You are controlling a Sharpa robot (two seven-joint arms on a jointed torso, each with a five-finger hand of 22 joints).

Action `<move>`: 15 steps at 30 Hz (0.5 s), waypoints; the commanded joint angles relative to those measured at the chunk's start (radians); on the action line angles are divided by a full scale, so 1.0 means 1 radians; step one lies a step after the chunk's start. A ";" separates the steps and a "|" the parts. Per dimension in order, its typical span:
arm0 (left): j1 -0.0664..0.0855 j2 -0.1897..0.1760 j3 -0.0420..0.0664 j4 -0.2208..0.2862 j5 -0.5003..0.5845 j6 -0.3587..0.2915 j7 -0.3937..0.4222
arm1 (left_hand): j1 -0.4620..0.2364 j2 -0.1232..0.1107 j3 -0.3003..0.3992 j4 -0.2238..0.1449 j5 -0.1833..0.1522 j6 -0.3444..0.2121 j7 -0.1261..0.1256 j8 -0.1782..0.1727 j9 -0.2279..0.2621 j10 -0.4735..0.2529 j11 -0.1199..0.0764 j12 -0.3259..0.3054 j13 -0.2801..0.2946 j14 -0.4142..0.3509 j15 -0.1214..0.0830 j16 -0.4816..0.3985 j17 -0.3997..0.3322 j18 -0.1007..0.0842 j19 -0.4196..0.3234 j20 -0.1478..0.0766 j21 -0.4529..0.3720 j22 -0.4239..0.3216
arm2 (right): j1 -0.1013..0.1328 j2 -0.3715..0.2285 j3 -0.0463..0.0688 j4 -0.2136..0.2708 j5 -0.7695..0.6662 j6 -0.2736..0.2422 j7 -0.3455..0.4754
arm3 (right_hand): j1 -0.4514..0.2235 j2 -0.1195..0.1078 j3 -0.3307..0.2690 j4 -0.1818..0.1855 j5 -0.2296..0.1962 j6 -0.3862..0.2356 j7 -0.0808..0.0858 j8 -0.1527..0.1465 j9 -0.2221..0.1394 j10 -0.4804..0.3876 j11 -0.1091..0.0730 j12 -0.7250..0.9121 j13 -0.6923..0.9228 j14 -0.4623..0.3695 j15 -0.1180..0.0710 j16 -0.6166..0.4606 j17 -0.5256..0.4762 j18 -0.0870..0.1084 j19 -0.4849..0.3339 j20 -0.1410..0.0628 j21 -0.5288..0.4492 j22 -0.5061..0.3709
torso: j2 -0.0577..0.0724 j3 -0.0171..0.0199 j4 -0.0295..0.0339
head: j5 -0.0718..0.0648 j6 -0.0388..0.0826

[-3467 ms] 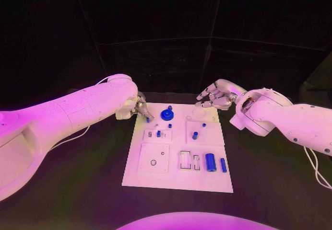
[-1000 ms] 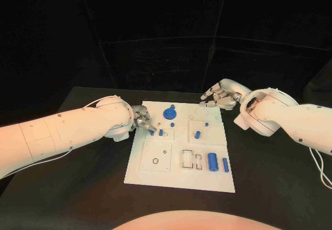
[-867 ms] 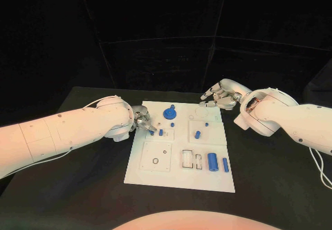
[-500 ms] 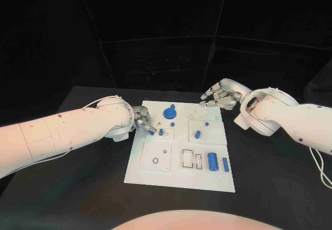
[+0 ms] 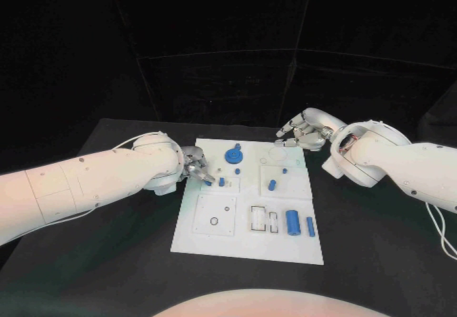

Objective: Assemble the parts on the task board

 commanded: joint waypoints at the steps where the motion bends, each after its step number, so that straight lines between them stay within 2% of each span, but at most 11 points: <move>1: -0.002 0.001 -0.002 0.001 -0.008 0.020 -0.007 | -0.002 -0.005 0.080 -0.070 0.003 0.002 -0.009 0.008 0.003 0.007 0.003 0.004 0.001 0.104 -0.008 0.003 0.263 -0.003 0.003 -0.003 0.004 0.001 | 0.002 0.000 0.000 0.001 -0.003 0.004 0.005 | 0.009 0.004 -0.005 -0.001 0.004 -0.003 -0.002 0.003 0.000 -0.006 0.001 -0.001 -0.001 0.068 -0.006 -0.005 0.101 0.016 -0.006 0.000 -0.005 -0.002 | 0.000 0.0001 -0.0001 | 0.000 0.000; 3: -0.002 0.002 -0.002 -0.001 -0.007 0.018 -0.007 | -0.012 -0.010 0.079 -0.066 0.003 0.004 -0.009 0.010 0.003 0.008 0.003 0.005 0.002 0.104 -0.008 0.003 0.263 -0.003 0.003 -0.003 0.005 0.003 | 0.002 0.000 0.000 0.000 -0.003 0.003 0.005 | 0.009 0.004 -0.007 0.001 0.005 -0.003 -0.002 0.003 -0.001 -0.006 0.002 -0.002 -0.002 0.068 -0.006 -0.006 0.099 0.016 -0.007 0.000 -0.006 -0.004 | 0.000 0.0003 -0.0001 | 0.000 0.000; 9: -0.002 0.007 -0.002 -0.008 -0.007 0.019 -0.007 | -0.091 -0.048 0.034 -0.023 0.003 0.024 -0.011 0.021 0.007 0.013 0.002 0.010 0.004 0.104 -0.009 0.003 0.263 -0.004 0.006 -0.003 0.009 0.010 | 0.002 0.001 0.000 0.000 -0.003 0.002 0.005 | 0.009 0.004 -0.007 0.001 0.005 -0.003 -0.002 0.003 -0.001 -0.007 0.002 -0.003 -0.003 0.068 -0.006 -0.006 0.099 0.016 -0.007 0.000 -0.006 -0.005 | 0.000 0.0005 -0.0006 | 0.000 -0.001; 15: -0.002 0.011 -0.002 -0.018 -0.006 0.030 -0.009 | -0.138 -0.064 -0.002 0.004 0.003 0.038 -0.017 0.031 0.010 0.016 -0.002 0.013 0.006 0.104 -0.013 0.003 0.263 -0.004 0.007 -0.007 0.010 0.012 | 0.002 0.000 0.000 0.001 -0.003 0.001 0.004 | 0.009 0.004 -0.007 0.001 0.005 -0.003 -0.002 0.003 -0.001 -0.008 0.002 -0.004 -0.004 0.068 -0.006 -0.007 0.098 0.017 -0.008 0.000 -0.007 -0.006 | 0.000 0.0007 -0.0005 | -0.001 -0.003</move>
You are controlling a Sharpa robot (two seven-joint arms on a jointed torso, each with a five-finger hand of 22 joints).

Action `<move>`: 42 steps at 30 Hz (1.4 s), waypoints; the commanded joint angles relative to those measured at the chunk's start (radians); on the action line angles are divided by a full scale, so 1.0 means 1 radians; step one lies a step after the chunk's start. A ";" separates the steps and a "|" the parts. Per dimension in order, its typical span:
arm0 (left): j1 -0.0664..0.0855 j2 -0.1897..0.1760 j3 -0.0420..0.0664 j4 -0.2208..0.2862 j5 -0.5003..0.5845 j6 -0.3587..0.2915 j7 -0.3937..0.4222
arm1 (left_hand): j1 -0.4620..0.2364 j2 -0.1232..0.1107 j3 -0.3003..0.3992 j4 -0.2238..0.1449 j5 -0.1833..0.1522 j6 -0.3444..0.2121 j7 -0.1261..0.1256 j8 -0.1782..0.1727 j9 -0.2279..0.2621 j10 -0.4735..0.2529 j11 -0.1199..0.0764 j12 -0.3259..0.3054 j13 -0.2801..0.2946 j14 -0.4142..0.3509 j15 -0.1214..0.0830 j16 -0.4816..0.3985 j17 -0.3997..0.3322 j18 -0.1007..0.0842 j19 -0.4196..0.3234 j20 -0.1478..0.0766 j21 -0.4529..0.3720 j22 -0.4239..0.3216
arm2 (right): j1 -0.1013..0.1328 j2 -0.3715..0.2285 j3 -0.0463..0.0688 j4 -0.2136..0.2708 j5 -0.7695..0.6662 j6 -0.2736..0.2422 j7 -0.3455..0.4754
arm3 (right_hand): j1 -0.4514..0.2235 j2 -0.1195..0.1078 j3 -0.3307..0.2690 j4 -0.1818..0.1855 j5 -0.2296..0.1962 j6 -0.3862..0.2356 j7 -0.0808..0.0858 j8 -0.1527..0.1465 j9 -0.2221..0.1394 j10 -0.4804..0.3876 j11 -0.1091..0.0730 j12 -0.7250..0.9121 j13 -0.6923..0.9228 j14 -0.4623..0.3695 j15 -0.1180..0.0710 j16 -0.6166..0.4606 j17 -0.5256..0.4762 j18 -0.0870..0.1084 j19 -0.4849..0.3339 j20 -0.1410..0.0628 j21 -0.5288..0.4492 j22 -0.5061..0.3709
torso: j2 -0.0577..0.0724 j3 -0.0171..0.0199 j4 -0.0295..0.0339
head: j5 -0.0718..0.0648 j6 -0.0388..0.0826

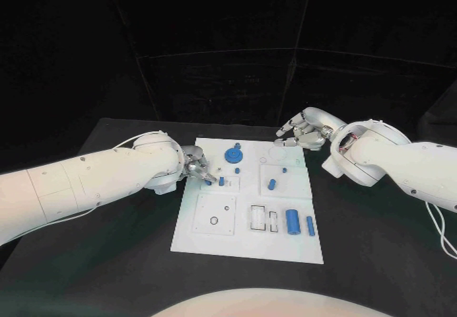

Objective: Assemble the parts on the task board

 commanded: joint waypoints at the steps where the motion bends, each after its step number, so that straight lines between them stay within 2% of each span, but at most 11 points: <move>1: -0.001 0.003 -0.001 -0.006 -0.005 0.027 -0.008 | -0.021 -0.002 -0.013 0.006 0.002 0.002 0.007 -0.002 -0.002 0.008 -0.001 0.007 0.001 0.104 -0.006 0.003 0.263 -0.004 0.007 -0.006 0.006 0.001 | 0.002 -0.001 0.000 0.002 -0.002 0.000 0.004 | 0.009 0.004 -0.007 0.001 0.006 -0.003 -0.002 0.003 -0.001 -0.008 0.002 -0.004 -0.001 0.068 -0.006 -0.007 0.098 0.017 -0.008 0.000 -0.007 -0.001 | 0.000 0.0001 -0.0007 | -0.001 0.000; 17: -0.001 0.012 -0.001 -0.022 -0.005 0.021 -0.009 | -0.064 0.000 -0.055 0.039 0.002 0.006 0.005 0.005 -0.001 0.009 -0.003 0.008 0.001 0.104 -0.008 0.003 0.263 -0.004 0.007 -0.009 0.004 0.002 | 0.002 -0.002 0.000 0.002 -0.002 -0.004 0.002 | 0.006 0.004 -0.011 0.004 0.006 -0.004 -0.002 0.003 -0.001 -0.009 0.002 -0.004 -0.001 0.068 -0.006 -0.007 0.098 0.017 -0.009 0.000 -0.008 -0.003 | 0.000 -0.0007 -0.0002 | -0.003 -0.001; 22: -0.001 0.012 -0.001 -0.022 -0.005 0.013 -0.009 | -0.095 -0.011 -0.089 0.062 0.002 0.008 0.006 0.008 0.000 0.010 -0.002 0.010 0.002 0.104 -0.008 0.003 0.263 -0.005 0.007 -0.009 0.004 0.003 | 0.002 -0.002 0.000 0.002 -0.002 -0.003 0.001 | 0.005 0.004 -0.011 0.005 0.006 -0.004 -0.002 0.003 -0.001 -0.009 0.002 -0.004 -0.001 0.068 -0.006 -0.007 0.098 0.017 -0.009 0.000 -0.009 -0.004 | 0.000 -0.0008 -0.0001 | -0.003 -0.001; 26: -0.001 0.011 -0.001 -0.017 -0.002 -0.007 -0.007 | -0.117 -0.008 -0.112 0.084 0.002 0.010 0.005 0.011 0.001 0.011 -0.003 0.012 0.003 0.104 -0.008 0.003 0.263 -0.005 0.009 -0.009 0.006 0.006 | 0.002 -0.002 0.000 0.002 -0.002 -0.003 0.002 | 0.005 0.004 -0.011 0.005 0.006 -0.004 -0.002 0.003 -0.001 -0.009 0.002 -0.004 -0.001 0.068 -0.006 -0.007 0.098 0.017 -0.009 0.000 -0.009 -0.004 | 0.000 -0.0009 -0.0001 | -0.004 0.000; 42: -0.001 -0.017 0.001 0.011 0.018 -0.056 -0.004 | -0.139 -0.013 -0.167 0.120 0.002 0.005 0.003 0.016 0.002 0.008 -0.005 0.010 -0.002 0.104 -0.010 0.003 0.263 -0.004 0.008 -0.011 0.002 0.005 | 0.002 -0.002 0.000 0.000 -0.002 -0.001 0.002 | 0.005 0.004 -0.011 0.005 0.006 -0.004 -0.002 0.003 -0.001 -0.009 0.002 -0.004 -0.001 0.068 -0.006 -0.007 0.098 0.017 -0.009 0.000 -0.009 -0.004 | 0.000 -0.0007 0.0001 | -0.006 0.001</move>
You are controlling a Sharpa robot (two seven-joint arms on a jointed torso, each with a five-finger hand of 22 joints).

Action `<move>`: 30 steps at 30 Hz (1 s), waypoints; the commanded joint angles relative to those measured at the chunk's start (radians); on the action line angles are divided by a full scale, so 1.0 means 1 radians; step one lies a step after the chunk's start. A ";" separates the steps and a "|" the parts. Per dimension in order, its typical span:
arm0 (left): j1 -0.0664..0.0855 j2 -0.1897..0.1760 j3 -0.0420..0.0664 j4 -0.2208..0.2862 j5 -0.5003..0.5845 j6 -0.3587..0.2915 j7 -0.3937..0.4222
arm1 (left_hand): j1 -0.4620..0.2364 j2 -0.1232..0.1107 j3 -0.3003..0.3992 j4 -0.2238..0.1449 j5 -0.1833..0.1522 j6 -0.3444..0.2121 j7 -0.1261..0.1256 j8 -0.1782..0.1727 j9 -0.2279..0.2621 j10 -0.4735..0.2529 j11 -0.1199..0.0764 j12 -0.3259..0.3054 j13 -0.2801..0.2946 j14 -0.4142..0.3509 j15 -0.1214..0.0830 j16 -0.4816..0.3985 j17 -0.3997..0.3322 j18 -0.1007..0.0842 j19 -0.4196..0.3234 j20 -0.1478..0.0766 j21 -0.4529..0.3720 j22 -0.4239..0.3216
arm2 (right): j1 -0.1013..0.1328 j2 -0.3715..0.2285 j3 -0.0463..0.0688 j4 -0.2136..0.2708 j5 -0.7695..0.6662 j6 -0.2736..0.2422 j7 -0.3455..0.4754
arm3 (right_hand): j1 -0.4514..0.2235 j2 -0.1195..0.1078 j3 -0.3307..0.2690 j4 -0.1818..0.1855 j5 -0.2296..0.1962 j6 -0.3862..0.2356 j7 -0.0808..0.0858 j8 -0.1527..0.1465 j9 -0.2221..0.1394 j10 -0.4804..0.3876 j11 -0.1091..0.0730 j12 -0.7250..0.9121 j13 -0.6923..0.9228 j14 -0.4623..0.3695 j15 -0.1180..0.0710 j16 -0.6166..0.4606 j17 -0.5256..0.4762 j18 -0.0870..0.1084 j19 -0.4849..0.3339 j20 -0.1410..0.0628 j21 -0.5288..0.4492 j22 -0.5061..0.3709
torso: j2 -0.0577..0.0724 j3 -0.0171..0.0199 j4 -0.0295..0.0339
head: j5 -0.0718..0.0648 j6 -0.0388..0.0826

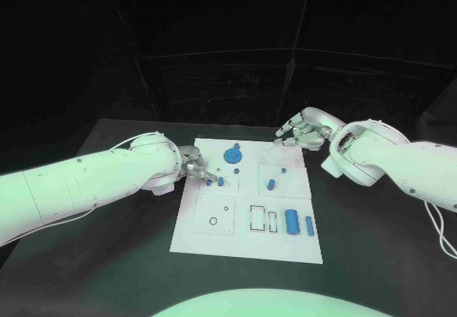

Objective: Assemble the parts on the task board

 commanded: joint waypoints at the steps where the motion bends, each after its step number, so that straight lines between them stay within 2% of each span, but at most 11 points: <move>1: 0.001 -0.010 0.002 0.010 0.022 -0.044 0.001 | -0.010 0.002 -0.014 0.007 0.002 -0.005 0.002 0.001 0.000 0.000 -0.001 -0.003 -0.012 0.107 -0.006 0.003 0.263 -0.004 0.004 -0.008 0.000 -0.005 | 0.002 0.000 0.000 0.000 -0.002 -0.001 0.003 | 0.005 0.004 -0.006 0.000 0.006 -0.004 -0.002 0.003 -0.001 -0.005 -0.002 -0.004 -0.002 0.068 -0.006 -0.003 0.098 0.017 -0.009 0.000 -0.004 -0.001 | 0.000 0.0000 0.0003 | -0.001 0.000; 2: 0.002 -0.014 0.003 0.013 0.033 -0.057 0.003 | -0.008 0.004 -0.020 0.011 0.003 -0.013 0.005 -0.003 -0.002 -0.008 0.001 -0.011 -0.024 0.107 -0.005 0.003 0.263 -0.003 0.002 -0.007 -0.004 -0.009 | 0.002 0.000 0.000 0.000 -0.002 -0.001 0.003 | 0.005 0.004 -0.006 0.000 0.006 -0.004 -0.002 0.003 -0.001 -0.005 -0.002 -0.004 -0.002 0.068 -0.006 -0.003 0.098 0.017 -0.009 0.000 -0.004 -0.001 | 0.000 0.0004 0.0003 | -0.001 0.000; 7: 0.010 -0.028 0.006 0.022 0.115 -0.132 0.050 | 0.045 0.007 -0.050 0.023 0.006 -0.126 0.052 -0.074 -0.041 -0.223 0.042 -0.240 -0.332 0.081 0.026 -0.051 0.167 0.032 -0.071 0.014 -0.160 -0.180 | 0.002 0.000 0.000 -0.001 -0.002 -0.003 0.001 | 0.004 0.005 -0.009 0.003 0.007 -0.005 -0.001 0.003 -0.001 -0.005 -0.002 -0.004 -0.001 0.068 -0.006 -0.004 0.097 0.017 -0.010 0.000 -0.005 -0.002 | 0.000 0.0009 -0.0001 | -0.001 0.002; 10: 0.014 -0.027 0.006 0.016 0.174 -0.163 0.135 | 0.096 0.009 -0.056 0.025 0.006 -0.174 0.084 -0.108 -0.071 -0.288 0.071 -0.283 -0.362 0.043 0.051 -0.132 0.049 0.063 -0.141 0.038 -0.314 -0.339 | 0.002 0.000 0.000 -0.002 -0.002 -0.004 0.000 | 0.003 0.005 -0.009 0.003 0.007 -0.005 -0.001 0.003 -0.001 -0.005 -0.002 -0.004 -0.001 0.068 -0.006 -0.004 0.097 0.017 -0.010 0.000 -0.005 -0.002 | 0.000 0.0007 0.0002 | -0.003 0.003; 12: 0.017 -0.022 0.006 0.007 0.214 -0.168 0.218 | 0.136 0.013 -0.056 0.023 0.006 -0.203 0.099 -0.128 -0.093 -0.344 0.091 -0.321 -0.389 -0.023 0.066 -0.265 -0.124 0.101 -0.240 0.055 -0.524 -0.549 | 0.002 0.001 0.000 -0.002 -0.002 -0.005 -0.001 | 0.003 0.005 -0.009 0.003 0.007 -0.005 -0.001 0.003 -0.001 -0.005 -0.002 -0.004 -0.001 0.068 -0.006 -0.004 0.097 0.017 -0.010 0.000 -0.005 -0.002 | 0.001 0.0012 -0.0004 | -0.004 0.004; 13: 0.018 -0.017 0.006 0.000 0.236 -0.167 0.273 | 0.165 0.012 -0.055 0.014 0.006 -0.223 0.120 -0.145 -0.108 -0.390 0.102 -0.350 -0.410 -0.085 0.078 -0.379 -0.256 0.105 -0.280 0.070 -0.599 -0.610 | 0.002 0.001 0.000 -0.002 -0.002 -0.005 -0.001 | 0.003 0.005 -0.009 0.003 0.007 -0.005 -0.001 0.003 -0.001 -0.005 -0.002 -0.004 -0.001 0.068 -0.006 -0.004 0.097 0.017 -0.010 0.000 -0.005 -0.002 | 0.001 0.0014 -0.0004 | -0.004 0.004; 16: 0.021 0.001 0.004 -0.017 0.262 -0.173 0.406 | 0.279 0.005 -0.036 -0.040 0.005 -0.273 0.133 -0.205 -0.160 -0.509 0.131 -0.441 -0.473 -0.273 0.106 -0.694 -0.584 0.109 -0.347 0.093 -0.707 -0.678 | 0.002 0.003 0.000 -0.003 -0.002 -0.006 -0.003 | 0.003 0.006 -0.009 0.003 0.008 -0.005 -0.001 0.003 -0.001 -0.005 -0.002 -0.004 -0.001 0.068 -0.006 -0.004 0.097 0.017 -0.010 0.000 -0.005 -0.002 | 0.001 0.0015 -0.0003 | -0.006 0.007; 17: 0.022 0.009 0.003 -0.024 0.256 -0.174 0.439 | 0.306 0.006 -0.037 -0.049 0.001 -0.264 0.151 -0.228 -0.187 -0.525 0.142 -0.476 -0.510 -0.288 0.111 -0.742 -0.616 0.103 -0.358 0.114 -0.754 -0.713 | 0.002 0.003 0.000 -0.004 -0.002 -0.006 -0.003 | 0.003 0.007 -0.009 0.004 0.008 -0.005 -0.001 0.003 -0.001 -0.005 -0.002 -0.004 -0.001 0.068 -0.006 -0.004 0.097 0.017 -0.009 0.000 -0.005 -0.001 | 0.001 0.0007 0.0002 | -0.008 0.008; 19: 0.023 0.025 0.001 -0.041 0.231 -0.178 0.489 | 0.378 0.006 -0.019 -0.087 0.006 -0.232 0.157 -0.267 -0.232 -0.540 0.156 -0.537 -0.578 -0.303 0.127 -0.798 -0.657 0.115 -0.358 0.118 -0.813 -0.760 | 0.002 0.004 0.000 -0.005 -0.002 -0.007 -0.004 | 0.004 0.009 -0.009 0.005 0.009 -0.005 -0.001 0.003 -0.001 -0.005 -0.002 -0.004 -0.002 0.068 -0.006 -0.004 0.097 0.017 -0.009 0.000 -0.005 -0.001 | 0.001 -0.0001 0.0003 | -0.008 0.008; 22: 0.023 0.056 -0.005 -0.079 0.146 -0.190 0.547 | 0.423 -0.007 -0.012 -0.119 0.001 -0.188 0.155 -0.317 -0.286 -0.520 0.158 -0.583 -0.647 -0.291 0.127 -0.828 -0.687 0.115 -0.331 0.117 -0.851 -0.798 | 0.002 0.006 0.000 -0.005 -0.002 -0.007 -0.005 | 0.005 0.010 -0.009 0.005 0.011 -0.005 -0.002 0.003 -0.001 -0.005 -0.002 -0.004 -0.002 0.068 -0.006 -0.004 0.097 0.017 -0.009 0.000 -0.005 -0.002 | 0.001 0.0006 -0.0012 | -0.013 0.012; 30: 0.023 0.137 -0.011 -0.175 -0.096 -0.174 0.617 | 0.463 -0.037 -0.027 -0.169 0.002 -0.119 0.149 -0.397 -0.361 -0.519 0.153 -0.639 -0.737 -0.256 0.122 -0.815 -0.700 0.114 -0.280 0.110 -0.866 -0.823 | 0.002 0.011 0.000 -0.007 -0.002 -0.006 -0.006 | 0.011 0.015 -0.008 0.005 0.015 -0.006 -0.002 0.003 -0.001 -0.005 -0.002 -0.004 -0.002 0.068 -0.006 -0.004 0.097 0.017 -0.009 0.000 -0.005 -0.002 | 0.003 -0.0001 -0.0029 | -0.020 0.021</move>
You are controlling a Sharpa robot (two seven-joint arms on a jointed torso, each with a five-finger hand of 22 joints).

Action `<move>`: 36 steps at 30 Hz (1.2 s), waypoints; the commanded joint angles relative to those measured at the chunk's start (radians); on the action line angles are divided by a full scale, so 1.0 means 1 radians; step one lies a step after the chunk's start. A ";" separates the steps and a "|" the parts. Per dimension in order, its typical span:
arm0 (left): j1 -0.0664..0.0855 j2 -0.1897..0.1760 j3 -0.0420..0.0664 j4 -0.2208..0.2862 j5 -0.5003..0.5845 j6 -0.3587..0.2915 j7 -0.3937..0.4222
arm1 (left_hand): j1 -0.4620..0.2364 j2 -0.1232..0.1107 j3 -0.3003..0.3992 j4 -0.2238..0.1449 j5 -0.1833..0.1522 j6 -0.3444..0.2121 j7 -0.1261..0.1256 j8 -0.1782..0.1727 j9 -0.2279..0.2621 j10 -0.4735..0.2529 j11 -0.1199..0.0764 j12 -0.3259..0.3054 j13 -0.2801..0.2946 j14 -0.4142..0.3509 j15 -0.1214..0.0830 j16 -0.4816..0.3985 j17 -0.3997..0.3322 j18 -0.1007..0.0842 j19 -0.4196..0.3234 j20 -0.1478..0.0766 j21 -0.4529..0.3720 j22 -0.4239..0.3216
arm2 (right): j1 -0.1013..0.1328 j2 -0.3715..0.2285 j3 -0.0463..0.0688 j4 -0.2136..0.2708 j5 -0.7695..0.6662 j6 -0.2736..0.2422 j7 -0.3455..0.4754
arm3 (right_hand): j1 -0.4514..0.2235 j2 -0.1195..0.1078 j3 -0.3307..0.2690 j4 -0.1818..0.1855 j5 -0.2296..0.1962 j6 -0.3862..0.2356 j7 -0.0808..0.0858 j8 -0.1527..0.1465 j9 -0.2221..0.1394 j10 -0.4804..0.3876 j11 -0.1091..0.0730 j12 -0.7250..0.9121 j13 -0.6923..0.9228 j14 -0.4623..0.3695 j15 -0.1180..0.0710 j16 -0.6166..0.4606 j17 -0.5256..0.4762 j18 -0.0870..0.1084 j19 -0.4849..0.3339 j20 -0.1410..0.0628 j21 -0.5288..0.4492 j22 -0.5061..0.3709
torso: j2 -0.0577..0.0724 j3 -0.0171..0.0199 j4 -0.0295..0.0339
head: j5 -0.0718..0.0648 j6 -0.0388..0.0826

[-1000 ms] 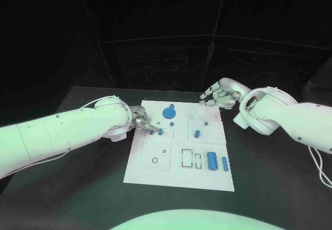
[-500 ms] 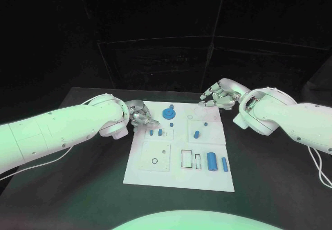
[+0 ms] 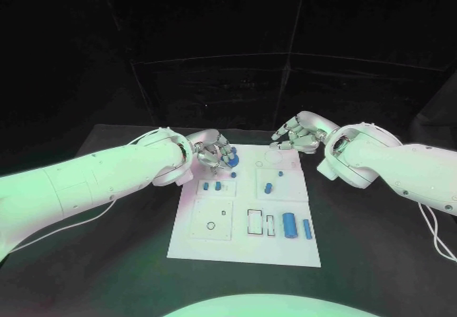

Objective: Assemble the parts on the task board

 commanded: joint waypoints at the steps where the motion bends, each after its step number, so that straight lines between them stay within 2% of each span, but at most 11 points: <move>1: 0.002 0.025 -0.001 -0.028 -0.191 -0.002 0.098 | 0.009 -0.010 -0.008 -0.013 0.000 0.021 -0.002 -0.025 -0.021 0.007 -0.005 -0.011 -0.023 0.029 -0.003 0.028 0.007 0.005 0.029 -0.004 0.009 0.000 | 0.002 0.003 0.000 0.000 -0.002 -0.005 -0.001 | 0.001 0.006 -0.005 0.001 0.006 -0.006 -0.002 0.003 -0.001 -0.005 -0.002 -0.004 -0.001 0.068 -0.006 -0.004 0.097 0.017 -0.009 0.000 -0.006 -0.001 | 0.001 -0.0006 -0.0007 | -0.004 0.001; 4: 0.001 0.047 -0.005 -0.049 -0.246 0.007 0.097 | 0.005 -0.011 -0.020 -0.018 -0.001 0.037 -0.004 -0.046 -0.038 0.012 -0.009 -0.017 -0.042 0.073 -0.009 0.085 0.037 0.004 0.070 -0.009 0.030 0.009 | 0.002 0.005 0.000 -0.001 -0.002 -0.005 -0.001 | 0.003 0.006 -0.004 0.001 0.007 -0.006 -0.002 0.003 -0.001 -0.006 -0.002 -0.005 -0.002 0.067 -0.006 -0.004 0.097 0.017 -0.010 0.000 -0.006 -0.002 | 0.001 -0.0006 -0.0008 | -0.004 0.000; 6: 0.000 0.068 -0.009 -0.071 -0.292 0.021 0.088 | 0.003 -0.009 -0.030 -0.023 0.000 0.055 -0.009 -0.067 -0.055 0.017 -0.013 -0.023 -0.062 0.143 -0.013 0.235 0.181 0.003 0.111 -0.015 0.058 0.023 | 0.002 0.007 0.000 -0.002 -0.002 -0.004 0.000 | 0.004 0.007 -0.004 0.001 0.008 -0.006 -0.002 0.004 -0.001 -0.006 -0.002 -0.004 -0.001 0.068 -0.006 -0.004 0.097 0.017 -0.009 0.000 -0.006 -0.002 | 0.001 -0.0005 -0.0007 | -0.005 0.000; 7: -0.001 0.069 -0.010 -0.072 -0.295 0.022 0.087 | 0.002 -0.008 -0.031 -0.024 0.001 0.057 -0.009 -0.069 -0.057 0.018 -0.013 -0.023 -0.064 0.150 -0.013 0.251 0.197 0.004 0.116 -0.016 0.062 0.025 | 0.002 0.007 0.000 -0.002 -0.002 -0.004 0.000 | 0.004 0.007 -0.004 0.001 0.008 -0.006 -0.002 0.004 -0.001 -0.006 -0.002 -0.004 -0.001 0.068 -0.006 -0.004 0.097 0.017 -0.009 0.000 -0.006 -0.002 | 0.001 -0.0006 -0.0008 | -0.005 0.000; 9: -0.003 0.083 -0.012 -0.087 -0.323 0.033 0.080 | -0.001 -0.009 -0.039 -0.028 0.002 0.082 -0.013 -0.084 -0.070 0.034 -0.018 -0.025 -0.081 0.211 -0.019 0.387 0.332 0.003 0.156 -0.022 0.097 0.045 | 0.002 0.009 0.000 -0.002 -0.002 -0.004 0.000 | 0.004 0.007 -0.004 0.001 0.008 -0.006 -0.002 0.004 -0.001 -0.006 -0.002 -0.004 -0.001 0.068 -0.006 -0.004 0.097 0.017 -0.009 0.000 -0.006 -0.002 | 0.002 -0.0008 -0.0007 | -0.006 0.000; 11: -0.006 0.094 -0.015 -0.102 -0.344 0.040 0.073 | -0.003 -0.004 -0.040 -0.029 0.001 0.096 -0.016 -0.093 -0.077 0.045 -0.020 -0.027 -0.090 0.237 -0.022 0.455 0.408 0.002 0.171 -0.024 0.115 0.057 | 0.002 0.010 0.000 -0.003 -0.002 -0.004 0.000 | 0.004 0.007 -0.004 0.001 0.008 -0.006 -0.002 0.004 -0.001 -0.006 -0.002 -0.004 -0.001 0.068 -0.006 -0.004 0.097 0.017 -0.009 0.000 -0.006 -0.002 | 0.002 -0.0008 -0.0010 | -0.007 0.000; 15: -0.011 0.110 -0.019 -0.121 -0.369 0.049 0.058 | -0.007 -0.001 -0.041 -0.033 -0.002 0.124 -0.020 -0.115 -0.090 0.070 -0.024 -0.037 -0.114 0.271 -0.025 0.551 0.510 -0.016 0.215 -0.030 0.253 0.190 | 0.002 0.012 0.000 -0.004 -0.002 -0.004 0.001 | 0.006 0.008 -0.004 0.000 0.010 -0.006 -0.002 0.004 -0.001 -0.005 -0.002 -0.004 -0.001 0.068 -0.006 -0.004 0.097 0.017 -0.009 0.000 -0.005 0.000 | 0.001 -0.0005 -0.0005 | -0.009 -0.002; 22: -0.017 0.124 -0.022 -0.137 -0.400 0.048 0.040 | 0.000 0.012 -0.025 -0.039 -0.001 0.164 -0.027 -0.131 -0.092 0.103 -0.028 -0.050 -0.138 0.276 -0.028 0.576 0.521 -0.030 0.235 -0.034 0.355 0.294 | 0.002 0.013 0.000 -0.004 -0.002 -0.005 0.000 | 0.008 0.009 -0.004 0.000 0.012 -0.006 -0.002 0.004 -0.001 -0.006 -0.002 -0.005 -0.002 0.068 -0.006 -0.005 0.097 0.017 -0.009 0.000 -0.006 -0.002 | 0.001 -0.0007 0.0003 | -0.011 -0.002; 32: -0.022 0.135 -0.023 -0.135 -0.408 0.053 0.049 | 0.011 0.023 0.019 -0.052 -0.001 0.208 -0.039 -0.149 -0.092 0.163 -0.041 -0.067 -0.161 0.279 -0.039 0.584 0.512 -0.042 0.248 -0.041 0.447 0.389 | 0.002 0.014 0.000 -0.005 -0.002 -0.004 0.000 | 0.008 0.009 -0.004 0.000 0.012 -0.006 -0.002 0.004 -0.001 -0.006 -0.002 -0.005 -0.002 0.068 -0.006 -0.005 0.097 0.017 -0.009 0.000 -0.006 -0.002 | 0.000 0.0002 0.0001 | -0.013 -0.002; 36: -0.024 0.138 -0.025 -0.136 -0.409 0.050 0.052 | 0.005 0.020 0.044 -0.056 -0.002 0.227 -0.043 -0.162 -0.092 0.186 -0.044 -0.086 -0.176 0.279 -0.042 0.586 0.504 -0.044 0.244 -0.044 0.466 0.410 | 0.002 0.015 0.000 -0.005 -0.002 -0.003 0.000 | 0.008 0.009 -0.004 0.000 0.013 -0.006 -0.002 0.004 -0.001 -0.005 -0.002 -0.004 -0.001 0.068 -0.006 -0.004 0.097 0.017 -0.009 0.000 -0.006 -0.002 | 0.000 -0.0001 0.0007 | -0.014 -0.002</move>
